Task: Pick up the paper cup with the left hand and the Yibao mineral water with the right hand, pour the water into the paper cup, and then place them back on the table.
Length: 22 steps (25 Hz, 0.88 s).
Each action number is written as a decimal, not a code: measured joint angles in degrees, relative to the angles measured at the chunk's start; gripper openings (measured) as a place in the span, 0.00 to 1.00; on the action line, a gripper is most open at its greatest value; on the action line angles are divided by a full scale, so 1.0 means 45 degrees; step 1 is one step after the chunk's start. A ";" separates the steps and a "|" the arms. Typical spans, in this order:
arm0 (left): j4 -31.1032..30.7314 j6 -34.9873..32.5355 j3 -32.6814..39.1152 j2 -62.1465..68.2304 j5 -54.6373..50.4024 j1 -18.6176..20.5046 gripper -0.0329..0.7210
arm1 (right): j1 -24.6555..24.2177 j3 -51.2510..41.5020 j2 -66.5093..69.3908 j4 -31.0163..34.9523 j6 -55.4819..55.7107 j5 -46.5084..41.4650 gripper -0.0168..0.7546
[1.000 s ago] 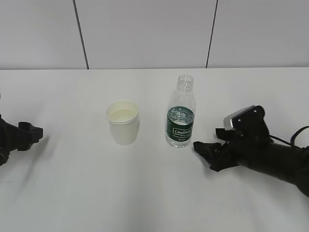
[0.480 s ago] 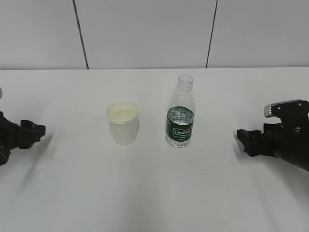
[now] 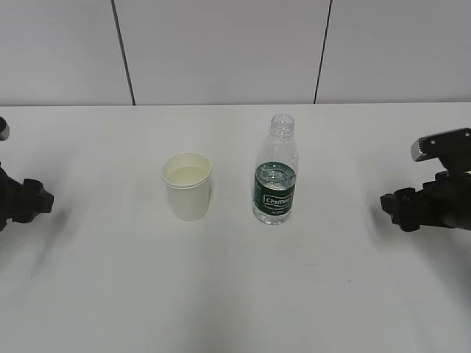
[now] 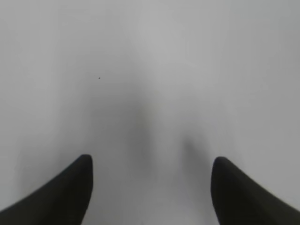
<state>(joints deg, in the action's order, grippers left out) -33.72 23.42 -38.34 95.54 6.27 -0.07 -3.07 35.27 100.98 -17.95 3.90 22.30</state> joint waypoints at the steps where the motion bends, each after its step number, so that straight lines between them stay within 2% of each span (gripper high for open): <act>1: 0.0037 0.0000 -0.0221 -0.0227 -0.0736 -0.0098 0.73 | 0.0000 0.0195 -0.0305 -0.0029 0.0000 -0.0987 0.80; 6: 0.1036 -0.0037 -0.1116 -0.1542 -0.4198 -0.0529 0.73 | 0.0000 0.1433 -0.1756 -0.0029 0.0024 -0.5233 0.79; 10: 0.1757 -0.0779 -0.1158 -0.2786 -0.5804 -0.0771 0.73 | 0.0000 0.2702 -0.2332 -0.0029 0.0024 -0.8631 0.79; 13: 0.3400 -0.2489 -0.1158 -0.3504 -0.7240 -0.0788 0.73 | 0.0000 0.3730 -0.2419 -0.0029 -0.0233 -1.1088 0.79; 16: 0.5635 -0.4965 -0.1158 -0.3961 -0.9018 -0.0788 0.73 | 0.0000 0.4496 -0.2445 0.0205 -0.0595 -1.2947 0.79; 19: 0.7219 -0.6503 -0.1158 -0.4317 -1.0386 -0.0802 0.73 | 0.0000 0.5108 -0.2467 0.1225 -0.1519 -1.4347 0.79; 22: 0.7834 -0.7154 -0.1158 -0.4946 -1.1053 -0.0802 0.73 | 0.0000 0.5507 -0.2520 0.2674 -0.2573 -1.5296 0.79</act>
<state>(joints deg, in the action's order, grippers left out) 1.53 -8.77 -43.55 73.29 -43.47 -3.68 -3.07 60.05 89.64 -5.92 -7.68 -46.53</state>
